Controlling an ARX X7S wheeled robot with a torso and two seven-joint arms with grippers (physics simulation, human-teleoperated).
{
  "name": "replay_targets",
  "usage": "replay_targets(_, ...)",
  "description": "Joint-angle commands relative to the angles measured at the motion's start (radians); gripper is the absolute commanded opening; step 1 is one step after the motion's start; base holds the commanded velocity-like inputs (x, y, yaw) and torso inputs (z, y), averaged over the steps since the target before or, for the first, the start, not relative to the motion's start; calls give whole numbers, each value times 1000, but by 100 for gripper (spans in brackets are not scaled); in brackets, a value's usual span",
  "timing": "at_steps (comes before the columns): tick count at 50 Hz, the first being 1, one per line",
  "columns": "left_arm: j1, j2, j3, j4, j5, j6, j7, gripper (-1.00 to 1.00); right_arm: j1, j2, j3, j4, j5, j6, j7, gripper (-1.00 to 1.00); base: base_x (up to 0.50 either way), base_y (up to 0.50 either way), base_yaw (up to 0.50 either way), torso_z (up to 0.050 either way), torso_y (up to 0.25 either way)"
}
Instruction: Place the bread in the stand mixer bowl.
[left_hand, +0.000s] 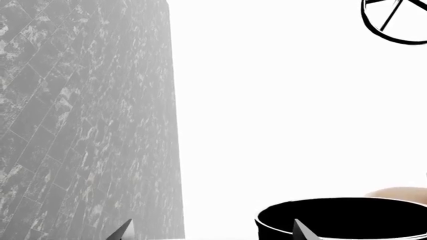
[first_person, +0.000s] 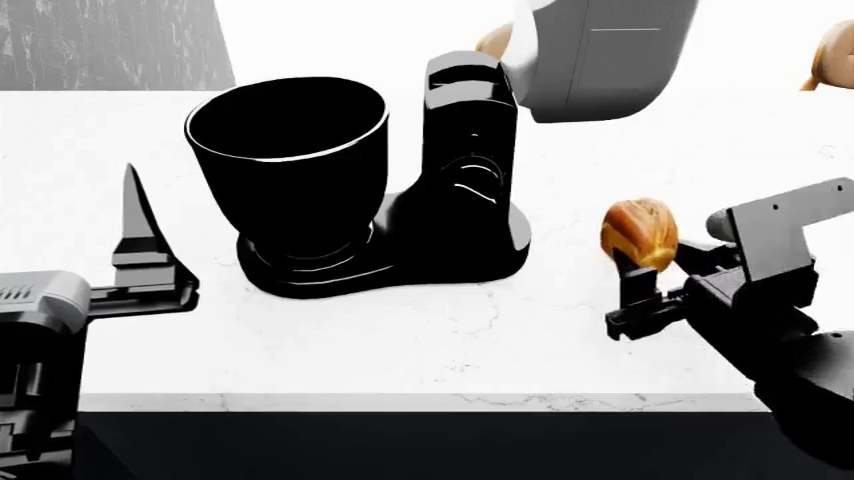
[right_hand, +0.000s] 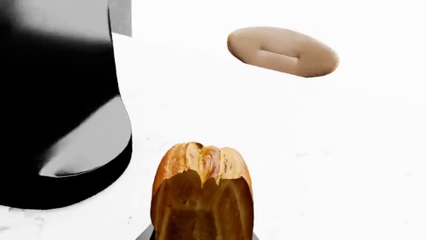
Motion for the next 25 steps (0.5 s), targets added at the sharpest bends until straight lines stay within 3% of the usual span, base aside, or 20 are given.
replay_targets(1, -1, 16, -31, 1, 18, 4, 11, 100, -294, 160, 234, -368, 88, -150, 26, -100, 0, 0, 0, 0, 0)
replay_targets(7, 0, 14, -34, 5, 13, 2, 7, 100, -357, 203, 302, -463, 138, -182, 48, -100, 0, 0, 0, 0, 2)
replay_targets(8, 3, 14, -33, 2, 16, 6, 7, 100, -377, 231, 344, -555, 192, -205, 72, -100, 0, 0, 0, 0, 0)
replay_targets(13, 7, 13, -37, 4, 11, 8, 5, 100, -317, 261, 334, -638, 269, -216, 120, -100, 0, 0, 0, 0, 0)
replay_targets(16, 9, 11, -37, 9, 9, 4, 3, 100, -84, 395, -8, -642, 235, -405, 163, -100, 0, 0, 0, 0, 0)
replay_targets(18, 7, 9, -35, 11, 9, 3, 2, 100, 106, 419, -217, -642, 231, -459, 204, -100, 0, 0, 0, 0, 0)
replay_targets(22, 7, 6, -35, 14, 6, 0, 0, 100, 446, 360, -506, -642, 306, -467, 290, -100, 0, 0, 0, 0, 0)
replay_targets(25, 7, 4, -38, 13, 4, 1, -1, 100, 595, 280, -606, -642, 357, -424, 353, -100, 0, 0, 0, 0, 0)
